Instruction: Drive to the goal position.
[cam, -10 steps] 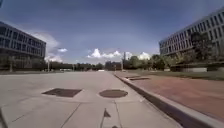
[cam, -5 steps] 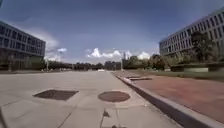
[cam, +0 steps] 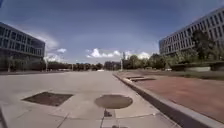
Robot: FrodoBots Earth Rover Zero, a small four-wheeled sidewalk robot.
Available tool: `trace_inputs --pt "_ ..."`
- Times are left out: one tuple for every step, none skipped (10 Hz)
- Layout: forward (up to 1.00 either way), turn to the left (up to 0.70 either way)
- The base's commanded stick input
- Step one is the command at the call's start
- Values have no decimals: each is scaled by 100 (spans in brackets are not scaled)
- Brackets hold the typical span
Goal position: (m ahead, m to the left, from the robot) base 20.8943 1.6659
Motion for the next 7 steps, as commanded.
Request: trace_inputs --pt "70 0" --pt "70 0" --pt "70 0" --pt "70 0" --pt "70 0" --pt "70 0" --pt "70 0"
